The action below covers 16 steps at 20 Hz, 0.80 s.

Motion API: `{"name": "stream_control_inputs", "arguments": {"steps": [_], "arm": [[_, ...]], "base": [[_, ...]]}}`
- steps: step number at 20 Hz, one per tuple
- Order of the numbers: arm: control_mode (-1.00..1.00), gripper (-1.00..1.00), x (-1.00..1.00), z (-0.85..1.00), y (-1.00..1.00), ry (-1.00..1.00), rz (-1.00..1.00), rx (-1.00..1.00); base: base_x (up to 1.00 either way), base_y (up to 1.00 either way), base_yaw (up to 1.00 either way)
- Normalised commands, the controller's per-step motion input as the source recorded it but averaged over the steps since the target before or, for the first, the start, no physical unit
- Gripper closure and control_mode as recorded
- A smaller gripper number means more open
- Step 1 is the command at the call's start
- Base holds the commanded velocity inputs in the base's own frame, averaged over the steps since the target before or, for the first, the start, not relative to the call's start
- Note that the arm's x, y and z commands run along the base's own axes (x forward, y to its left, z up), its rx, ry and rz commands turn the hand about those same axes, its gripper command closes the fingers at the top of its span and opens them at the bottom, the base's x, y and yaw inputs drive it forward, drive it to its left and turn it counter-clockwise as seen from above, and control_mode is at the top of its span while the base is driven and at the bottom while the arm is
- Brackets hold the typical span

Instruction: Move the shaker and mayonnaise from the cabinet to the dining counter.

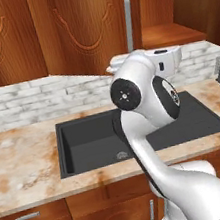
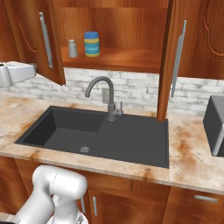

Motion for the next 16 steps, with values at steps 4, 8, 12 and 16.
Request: {"name": "stream_control_inputs", "arguments": {"steps": [4, 8, 12, 16], "arm": [[-1.0, 1.0, 0.09, -0.01, -0.36, 0.0, 0.0, 0.05], [-1.0, 1.0, 0.43, 0.0, -0.54, 0.01, 0.0, 0.28], [-1.0, 1.0, 0.37, 0.0, -0.42, 0.06, 0.0, 0.44], [-1.0, 1.0, 0.76, 0.01, -0.4, 0.22, 0.01, 0.47]], "base": [[0.0, 0.0, 0.0], [0.0, 0.0, 0.0], [0.0, 0.0, 0.0], [0.0, 0.0, 0.0]]}}
